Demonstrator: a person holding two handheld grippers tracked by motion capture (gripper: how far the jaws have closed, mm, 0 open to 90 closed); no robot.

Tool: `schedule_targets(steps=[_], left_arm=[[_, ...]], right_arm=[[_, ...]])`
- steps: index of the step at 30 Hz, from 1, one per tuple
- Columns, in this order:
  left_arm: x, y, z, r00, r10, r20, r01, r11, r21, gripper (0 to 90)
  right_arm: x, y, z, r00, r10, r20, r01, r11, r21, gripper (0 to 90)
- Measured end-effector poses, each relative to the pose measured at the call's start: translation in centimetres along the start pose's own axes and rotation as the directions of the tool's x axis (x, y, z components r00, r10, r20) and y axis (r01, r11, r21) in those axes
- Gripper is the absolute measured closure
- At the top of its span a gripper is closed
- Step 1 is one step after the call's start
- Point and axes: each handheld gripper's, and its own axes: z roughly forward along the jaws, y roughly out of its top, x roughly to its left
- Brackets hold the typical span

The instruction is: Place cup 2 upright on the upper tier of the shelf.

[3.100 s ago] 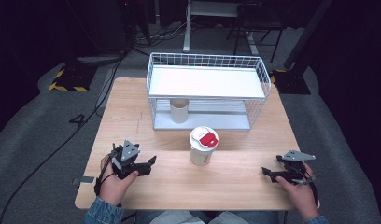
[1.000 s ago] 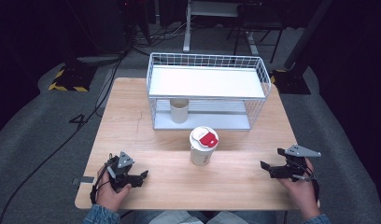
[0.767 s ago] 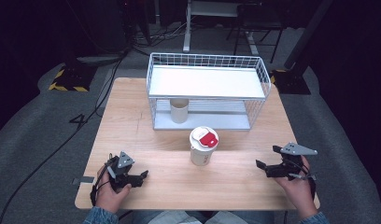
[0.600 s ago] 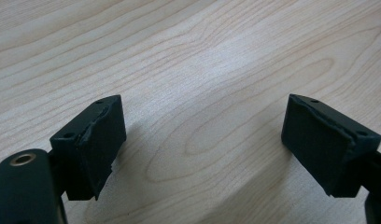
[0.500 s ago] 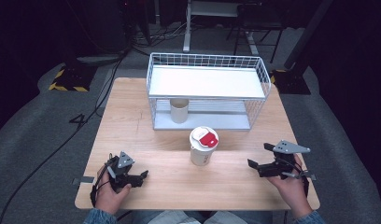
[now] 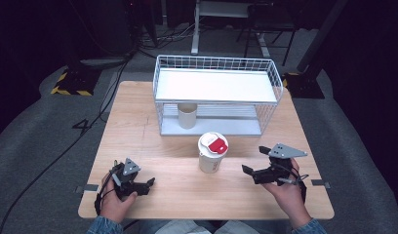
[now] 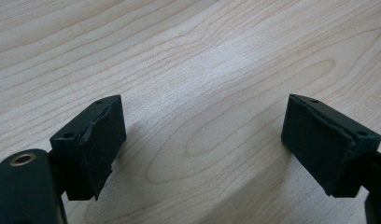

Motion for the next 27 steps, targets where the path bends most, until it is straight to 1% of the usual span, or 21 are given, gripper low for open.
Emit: schedule_targets(steps=[6, 16, 18, 21, 24, 27], left_arm=[[0.0, 0.1, 0.1, 1.0000, 0.000, 0.000, 0.000, 1.0000, 0.000, 14.4], [0.0, 0.1, 0.1, 1.0000, -0.003, -0.001, 0.003, 1.0000, -0.002, 14.4], [0.0, 0.1, 0.1, 1.0000, -0.003, -0.001, 0.003, 1.0000, -0.001, 14.4], [0.0, 0.1, 0.1, 1.0000, -0.003, -0.001, 0.003, 1.0000, -0.002, 14.4], [0.0, 0.1, 0.1, 1.0000, -0.004, -0.001, 0.004, 1.0000, -0.002, 14.4], [0.0, 0.1, 0.1, 1.0000, -0.003, 0.000, 0.003, 1.0000, -0.001, 14.4]], right_arm=[[1.2, 0.4, 1.4, 0.9995, -0.011, -0.029, 0.011, 1.000, 0.001, 0.3], [2.7, 0.9, 3.6, 0.9969, -0.035, -0.070, 0.034, 0.999, -0.008, 0.3], [2.9, 0.9, 4.1, 0.9961, -0.039, -0.080, 0.038, 0.999, -0.014, 0.3], [2.9, 0.9, 5.0, 0.9929, -0.040, -0.112, 0.039, 0.999, -0.015, 0.3], [2.9, 0.9, 5.7, 0.9902, -0.057, -0.128, 0.054, 0.998, -0.028, 0.3], [3.1, 1.0, 6.2, 0.9887, -0.070, -0.132, 0.066, 0.997, -0.037, 0.3]])
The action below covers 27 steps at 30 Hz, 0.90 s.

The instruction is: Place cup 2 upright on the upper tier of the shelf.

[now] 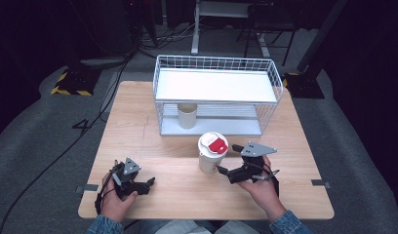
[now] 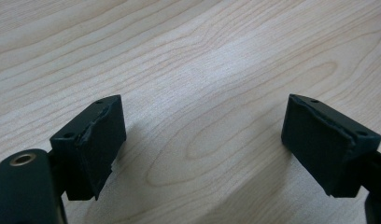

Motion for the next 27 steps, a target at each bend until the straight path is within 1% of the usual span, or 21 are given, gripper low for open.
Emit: schedule_targets(steps=[4, 12, 16, 21, 23, 25, 27], left_arm=[[0.0, 0.0, 0.0, 1.0000, 0.000, -0.001, 0.000, 1.0000, -0.001, 14.4], [0.0, 0.0, 0.0, 1.0000, 0.000, 0.000, 0.000, 1.0000, 0.000, 14.4], [0.0, 0.0, 0.0, 1.0000, 0.000, 0.000, 0.000, 1.0000, 0.000, 14.4], [0.0, 0.0, 0.0, 1.0000, 0.000, 0.000, 0.000, 1.0000, 0.000, 14.4], [0.0, 0.0, 0.0, 1.0000, 0.000, 0.000, 0.000, 1.0000, 0.000, 14.4], [0.0, 0.0, 0.0, 1.0000, 0.000, 0.000, 0.000, 1.0000, 0.000, 14.4], [0.0, 0.0, 0.0, 1.0000, 0.000, -0.001, 0.000, 1.0000, -0.001, 14.4]], right_arm=[[0.1, -0.1, 0.8, 1.0000, 0.002, -0.006, -0.002, 1.000, -0.002, 0.3], [0.3, 0.0, 2.4, 0.9998, -0.013, -0.018, 0.013, 1.000, -0.005, 0.3], [0.4, 0.1, 3.2, 0.9995, -0.026, -0.015, 0.026, 1.000, -0.008, 0.3], [0.6, 0.2, 3.9, 0.9995, -0.027, -0.015, 0.027, 1.000, -0.005, 0.4], [0.6, 0.1, 4.1, 0.9995, -0.029, -0.009, 0.029, 1.000, -0.003, 0.5], [0.6, 0.0, 4.4, 0.9997, -0.023, -0.009, 0.023, 1.000, -0.007, 1.7], [0.6, 0.1, 4.7, 0.9999, -0.014, -0.002, 0.014, 1.000, -0.014, 6.8]])
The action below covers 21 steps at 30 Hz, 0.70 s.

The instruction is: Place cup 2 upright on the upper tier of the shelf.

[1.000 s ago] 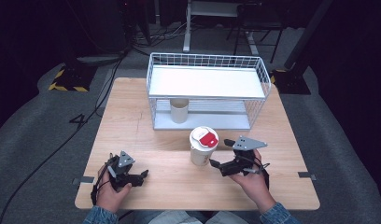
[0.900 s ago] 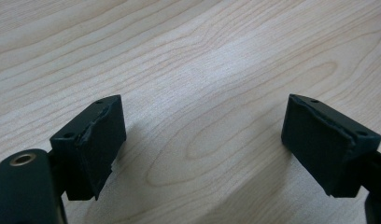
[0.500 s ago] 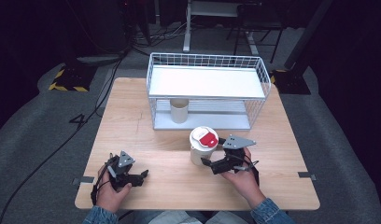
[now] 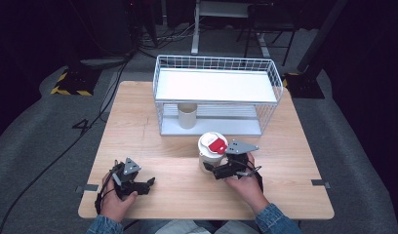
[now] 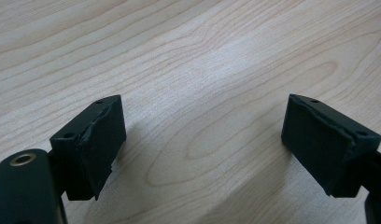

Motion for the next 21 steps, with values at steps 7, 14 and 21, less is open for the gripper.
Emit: schedule_targets(steps=[7, 14, 21], left_arm=[[0.0, 0.0, 0.0, 1.0000, 0.000, 0.000, 0.000, 1.0000, 0.000, 14.4], [0.0, 0.0, 0.0, 1.0000, 0.000, 0.001, 0.000, 1.0000, 0.001, 14.4], [0.0, 0.0, 0.0, 1.0000, 0.001, 0.001, -0.001, 1.0000, 0.001, 14.4]], right_arm=[[0.3, 0.1, 0.9, 1.0000, 0.009, -0.002, -0.009, 1.000, 0.003, 10.9], [0.0, -0.4, 1.2, 0.9988, 0.031, -0.038, -0.032, 0.999, -0.036, 11.0], [0.1, -0.6, 1.2, 0.9997, 0.012, -0.021, -0.013, 0.999, -0.050, 12.2]])
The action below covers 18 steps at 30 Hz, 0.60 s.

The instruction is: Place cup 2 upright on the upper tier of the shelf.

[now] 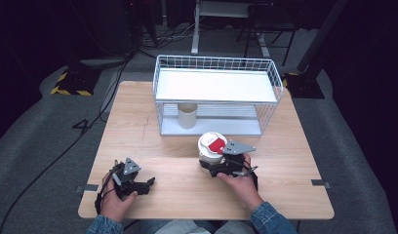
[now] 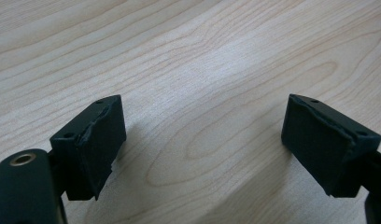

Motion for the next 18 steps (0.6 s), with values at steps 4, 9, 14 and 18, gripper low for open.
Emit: schedule_targets(steps=[4, 9, 14, 18], left_arm=[[-0.01, 0.00, 0.00, 1.0000, 0.000, 0.000, 0.000, 1.0000, -0.001, 14.4], [0.00, 0.00, 0.00, 1.0000, 0.000, 0.000, 0.000, 1.0000, 0.000, 14.4], [0.00, 0.00, 0.00, 1.0000, 0.000, 0.000, 0.000, 1.0000, 0.000, 14.4], [0.00, 0.00, 0.00, 1.0000, 0.000, 0.000, 0.000, 1.0000, 0.000, 14.4]], right_arm=[[0.08, 0.01, -0.01, 1.0000, 0.001, 0.005, -0.001, 1.000, 0.001, 12.5], [0.09, 0.08, -0.04, 1.0000, 0.001, 0.005, -0.001, 1.000, 0.006, 12.7], [0.15, 0.18, -0.09, 0.9999, 0.003, 0.012, -0.003, 1.000, 0.014, 12.8], [0.05, 0.38, -0.29, 0.9998, 0.002, 0.018, -0.002, 1.000, -0.002, 12.9]])
